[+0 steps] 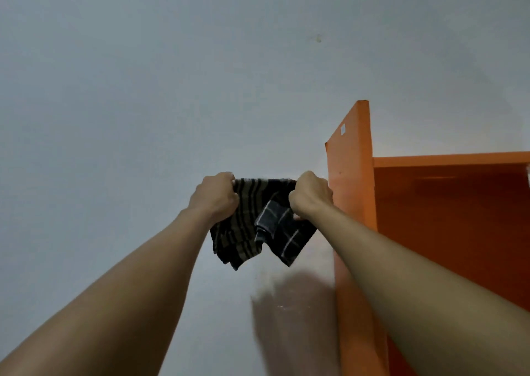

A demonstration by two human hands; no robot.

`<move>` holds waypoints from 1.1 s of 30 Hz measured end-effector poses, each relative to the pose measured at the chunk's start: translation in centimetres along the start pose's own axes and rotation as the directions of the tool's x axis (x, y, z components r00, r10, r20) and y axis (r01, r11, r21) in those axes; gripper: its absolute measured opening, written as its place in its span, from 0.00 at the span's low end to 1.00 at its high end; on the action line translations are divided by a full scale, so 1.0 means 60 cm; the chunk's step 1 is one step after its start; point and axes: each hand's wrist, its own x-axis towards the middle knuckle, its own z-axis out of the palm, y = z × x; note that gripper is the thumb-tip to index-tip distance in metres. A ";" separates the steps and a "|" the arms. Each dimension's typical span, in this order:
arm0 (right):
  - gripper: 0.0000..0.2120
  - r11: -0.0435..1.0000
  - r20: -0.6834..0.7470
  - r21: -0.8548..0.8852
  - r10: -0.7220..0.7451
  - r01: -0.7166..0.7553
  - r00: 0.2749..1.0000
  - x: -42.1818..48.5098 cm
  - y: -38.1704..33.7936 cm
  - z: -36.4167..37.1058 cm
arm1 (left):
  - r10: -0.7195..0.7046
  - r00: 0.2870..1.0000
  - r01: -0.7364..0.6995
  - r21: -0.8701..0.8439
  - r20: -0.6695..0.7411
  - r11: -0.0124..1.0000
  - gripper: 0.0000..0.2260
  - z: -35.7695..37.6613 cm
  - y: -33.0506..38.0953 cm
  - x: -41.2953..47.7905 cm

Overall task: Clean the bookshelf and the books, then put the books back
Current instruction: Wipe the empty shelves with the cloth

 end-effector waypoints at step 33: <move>0.05 0.949 0.464 -0.061 -0.248 0.310 0.851 -0.399 0.185 -0.486 | -0.066 0.841 0.228 -0.242 0.536 0.943 0.16 -0.123 0.395 -0.576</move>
